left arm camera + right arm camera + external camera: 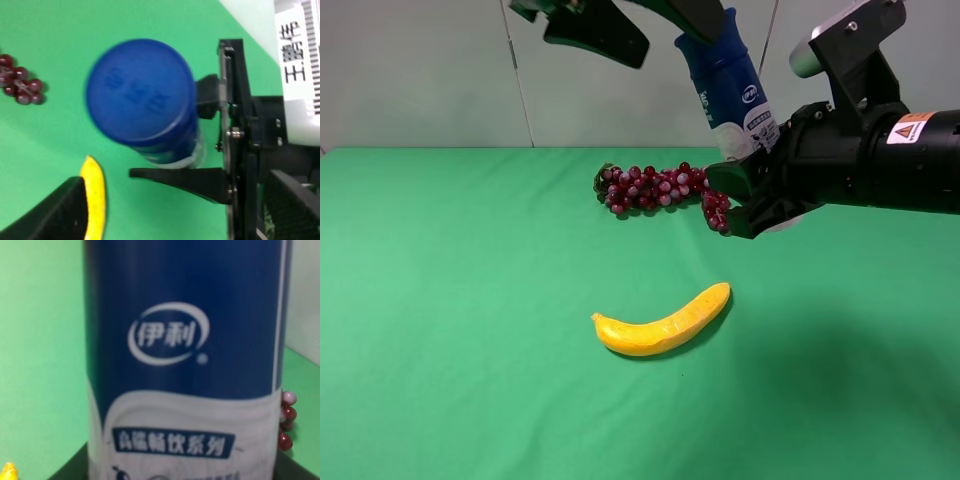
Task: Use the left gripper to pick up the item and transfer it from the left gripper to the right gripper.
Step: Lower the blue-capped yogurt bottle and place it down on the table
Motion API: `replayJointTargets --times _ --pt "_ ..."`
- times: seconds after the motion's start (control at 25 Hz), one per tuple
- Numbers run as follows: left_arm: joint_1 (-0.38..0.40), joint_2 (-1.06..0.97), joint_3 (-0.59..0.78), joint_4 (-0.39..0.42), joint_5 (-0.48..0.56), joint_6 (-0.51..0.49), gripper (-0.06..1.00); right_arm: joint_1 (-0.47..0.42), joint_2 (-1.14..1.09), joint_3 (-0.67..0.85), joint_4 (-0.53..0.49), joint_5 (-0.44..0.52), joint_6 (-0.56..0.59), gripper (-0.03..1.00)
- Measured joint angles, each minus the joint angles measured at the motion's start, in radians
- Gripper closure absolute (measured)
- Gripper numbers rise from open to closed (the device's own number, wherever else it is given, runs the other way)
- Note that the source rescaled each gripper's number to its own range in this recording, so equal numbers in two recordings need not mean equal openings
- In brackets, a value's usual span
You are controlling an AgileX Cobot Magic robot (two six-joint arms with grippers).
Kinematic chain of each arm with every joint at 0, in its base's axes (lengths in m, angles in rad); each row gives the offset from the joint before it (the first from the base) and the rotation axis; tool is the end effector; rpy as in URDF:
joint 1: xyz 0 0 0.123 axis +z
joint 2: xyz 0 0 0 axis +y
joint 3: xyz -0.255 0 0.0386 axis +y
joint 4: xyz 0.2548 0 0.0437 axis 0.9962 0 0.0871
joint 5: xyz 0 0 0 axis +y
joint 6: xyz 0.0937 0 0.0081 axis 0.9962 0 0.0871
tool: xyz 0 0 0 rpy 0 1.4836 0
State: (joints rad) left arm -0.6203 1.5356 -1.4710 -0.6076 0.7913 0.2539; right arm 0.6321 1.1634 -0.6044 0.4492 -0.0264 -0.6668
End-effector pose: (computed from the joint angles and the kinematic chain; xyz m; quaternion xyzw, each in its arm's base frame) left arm 0.2658 -0.2369 0.3529 0.2717 0.8427 -0.3412 0.3156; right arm 0.2090 0.1518 0.2335 -0.3462 0.7725 0.1048 0.5220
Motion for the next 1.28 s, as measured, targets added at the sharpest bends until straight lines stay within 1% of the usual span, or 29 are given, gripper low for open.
replayJointTargets --times 0.24,0.32,0.36,0.48,0.52,0.56,0.64,0.68,0.76,0.84,1.0,1.12,1.28 --pt "0.073 -0.046 0.000 0.026 0.075 -0.010 0.52 0.000 0.000 0.000 0.000 0.001 0.002 0.92" --pt "0.090 -0.074 0.000 0.054 0.105 -0.011 0.52 0.000 0.000 0.000 0.002 0.001 0.006 0.92" --pt "0.096 -0.087 0.000 0.074 0.116 -0.015 0.52 0.000 0.000 0.000 0.002 0.001 0.007 0.92" --pt "0.100 -0.139 0.000 0.190 0.138 -0.046 0.51 0.000 0.000 0.000 0.002 0.001 0.008 0.92" --pt "0.100 -0.155 0.000 0.231 0.143 -0.061 0.48 0.000 0.000 0.000 0.002 0.001 0.008 0.92" --pt "0.100 -0.174 0.000 0.279 0.151 -0.077 0.42 0.000 0.000 0.000 0.003 0.001 0.008 0.92" --pt "0.100 -0.206 0.000 0.376 0.180 -0.126 0.26 0.000 0.000 0.000 0.003 0.001 0.008 0.92" --pt "0.100 -0.223 -0.001 0.424 0.196 -0.144 0.21 0.000 0.000 0.000 0.003 0.001 0.008 0.92" --pt "0.100 -0.252 0.000 0.499 0.229 -0.181 0.14 0.000 0.000 0.000 0.003 0.001 0.008 0.92" --pt "0.100 -0.278 0.000 0.547 0.261 -0.198 0.11 0.000 0.000 0.000 0.003 0.001 0.008 0.92" --pt "0.100 -0.336 0.000 0.585 0.315 -0.203 0.10 0.000 0.000 0.000 0.003 0.001 0.008 0.92" --pt "0.100 -0.382 0.014 0.608 0.331 -0.203 0.10 0.000 0.000 0.000 0.003 0.001 0.008 0.92" --pt "0.100 -0.477 0.099 0.642 0.340 -0.219 0.10 0.000 0.000 0.000 0.003 0.001 0.008 0.92"
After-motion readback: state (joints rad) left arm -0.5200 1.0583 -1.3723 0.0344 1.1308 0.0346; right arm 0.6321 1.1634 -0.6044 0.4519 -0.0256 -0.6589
